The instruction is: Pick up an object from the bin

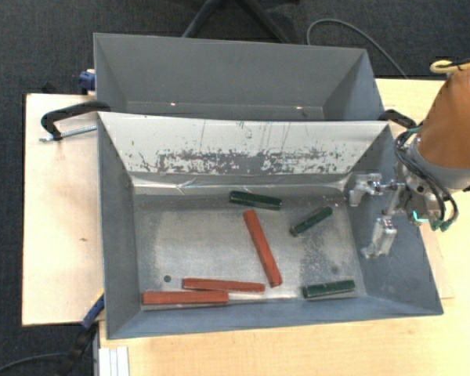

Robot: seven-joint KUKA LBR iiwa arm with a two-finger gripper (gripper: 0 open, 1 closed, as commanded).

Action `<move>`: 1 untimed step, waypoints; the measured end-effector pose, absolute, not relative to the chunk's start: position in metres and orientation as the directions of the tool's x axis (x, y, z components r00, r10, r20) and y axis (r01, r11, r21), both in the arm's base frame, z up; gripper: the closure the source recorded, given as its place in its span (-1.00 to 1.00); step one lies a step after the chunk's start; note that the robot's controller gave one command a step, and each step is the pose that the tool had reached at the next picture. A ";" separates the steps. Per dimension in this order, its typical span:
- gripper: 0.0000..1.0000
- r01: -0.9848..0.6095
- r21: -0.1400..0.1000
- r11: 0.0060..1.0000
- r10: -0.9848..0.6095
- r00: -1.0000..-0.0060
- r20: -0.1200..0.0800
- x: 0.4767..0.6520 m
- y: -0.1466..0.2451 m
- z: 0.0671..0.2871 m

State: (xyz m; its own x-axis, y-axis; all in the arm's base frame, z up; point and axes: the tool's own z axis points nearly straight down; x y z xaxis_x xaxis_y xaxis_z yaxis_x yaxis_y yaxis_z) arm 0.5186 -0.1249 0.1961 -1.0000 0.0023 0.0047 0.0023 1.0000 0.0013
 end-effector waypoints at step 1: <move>-1.00 0.071 0.002 0.997 0.071 -0.997 0.002 0.530 -0.125 0.067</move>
Offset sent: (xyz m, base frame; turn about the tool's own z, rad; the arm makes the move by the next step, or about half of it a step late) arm 0.0110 -0.0009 -0.1261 0.0677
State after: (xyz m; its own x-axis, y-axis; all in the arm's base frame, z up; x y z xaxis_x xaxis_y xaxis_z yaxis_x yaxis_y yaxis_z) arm 0.5295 -0.1251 0.0674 -0.9975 0.0710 0.0018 0.0710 0.9975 0.0019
